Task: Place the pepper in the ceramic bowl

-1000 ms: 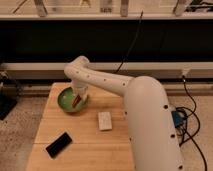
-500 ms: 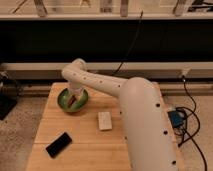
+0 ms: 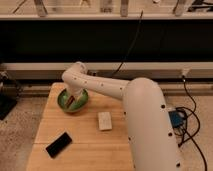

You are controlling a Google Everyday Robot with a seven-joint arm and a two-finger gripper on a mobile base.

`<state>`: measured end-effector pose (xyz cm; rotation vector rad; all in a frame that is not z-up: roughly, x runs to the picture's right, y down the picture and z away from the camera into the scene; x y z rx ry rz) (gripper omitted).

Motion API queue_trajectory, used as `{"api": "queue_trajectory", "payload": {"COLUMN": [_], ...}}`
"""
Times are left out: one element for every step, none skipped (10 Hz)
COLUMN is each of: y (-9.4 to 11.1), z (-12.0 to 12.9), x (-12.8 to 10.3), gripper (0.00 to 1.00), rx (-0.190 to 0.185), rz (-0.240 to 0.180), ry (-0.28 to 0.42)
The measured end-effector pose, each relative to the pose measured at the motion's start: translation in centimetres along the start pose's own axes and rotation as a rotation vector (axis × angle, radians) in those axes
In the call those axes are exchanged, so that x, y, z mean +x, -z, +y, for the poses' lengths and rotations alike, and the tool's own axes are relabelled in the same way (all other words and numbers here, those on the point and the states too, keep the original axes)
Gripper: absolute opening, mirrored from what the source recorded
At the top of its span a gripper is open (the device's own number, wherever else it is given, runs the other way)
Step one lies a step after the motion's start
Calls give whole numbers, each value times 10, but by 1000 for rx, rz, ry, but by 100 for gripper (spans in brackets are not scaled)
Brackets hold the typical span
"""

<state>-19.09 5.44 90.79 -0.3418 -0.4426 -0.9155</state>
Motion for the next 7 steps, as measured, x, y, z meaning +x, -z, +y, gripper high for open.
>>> {"api": "queue_trajectory", "payload": {"y": [0, 1, 3, 5, 5, 6, 6], "z": [-1, 0, 1, 5, 9, 9, 8], "x": [1, 4, 6, 9, 8, 9, 9], "gripper": [80, 80, 80, 80, 80, 80, 80], "rx": [10, 26, 30, 18, 10, 14, 19], "rz": [15, 30, 30, 17, 6, 9, 15], "ry": [6, 9, 2, -3, -7, -9, -7]}}
